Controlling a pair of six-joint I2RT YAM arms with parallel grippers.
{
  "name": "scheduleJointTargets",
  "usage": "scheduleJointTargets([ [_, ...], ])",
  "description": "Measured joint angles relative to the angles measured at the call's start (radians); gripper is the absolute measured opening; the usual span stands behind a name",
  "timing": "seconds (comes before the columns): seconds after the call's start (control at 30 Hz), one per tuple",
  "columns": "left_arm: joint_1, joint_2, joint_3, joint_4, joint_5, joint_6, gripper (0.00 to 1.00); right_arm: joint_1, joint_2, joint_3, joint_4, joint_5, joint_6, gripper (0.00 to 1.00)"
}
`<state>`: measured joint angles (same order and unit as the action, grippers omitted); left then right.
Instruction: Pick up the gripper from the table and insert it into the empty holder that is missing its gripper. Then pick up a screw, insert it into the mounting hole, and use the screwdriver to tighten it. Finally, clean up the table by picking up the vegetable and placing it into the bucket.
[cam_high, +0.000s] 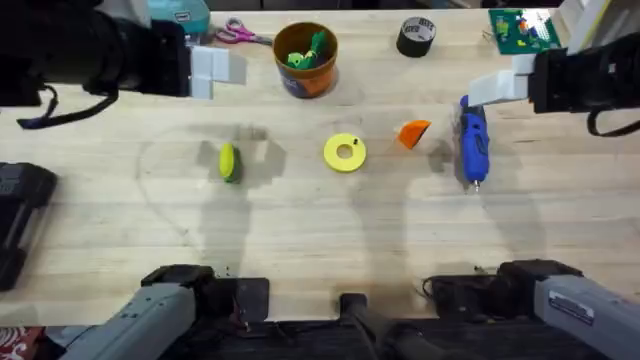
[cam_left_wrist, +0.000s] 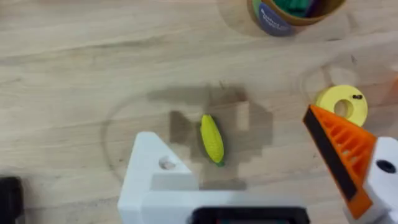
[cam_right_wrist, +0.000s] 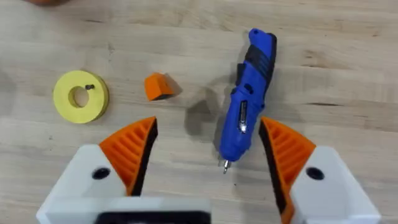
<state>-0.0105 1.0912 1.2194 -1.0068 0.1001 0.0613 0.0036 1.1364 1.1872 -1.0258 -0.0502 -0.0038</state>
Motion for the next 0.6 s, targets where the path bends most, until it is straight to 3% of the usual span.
scheduleJointTargets([
  [0.33, 0.001, 0.000, 0.000, 0.061, -0.040, 0.098, 0.985, 0.000, 0.000, 0.001, 0.000, 0.000, 0.000, 0.996],
  [0.6, 0.001, -0.006, 0.000, 0.108, -0.045, 0.126, 0.985, 0.000, 0.000, 0.001, 0.000, 0.000, 0.000, 0.997],
])
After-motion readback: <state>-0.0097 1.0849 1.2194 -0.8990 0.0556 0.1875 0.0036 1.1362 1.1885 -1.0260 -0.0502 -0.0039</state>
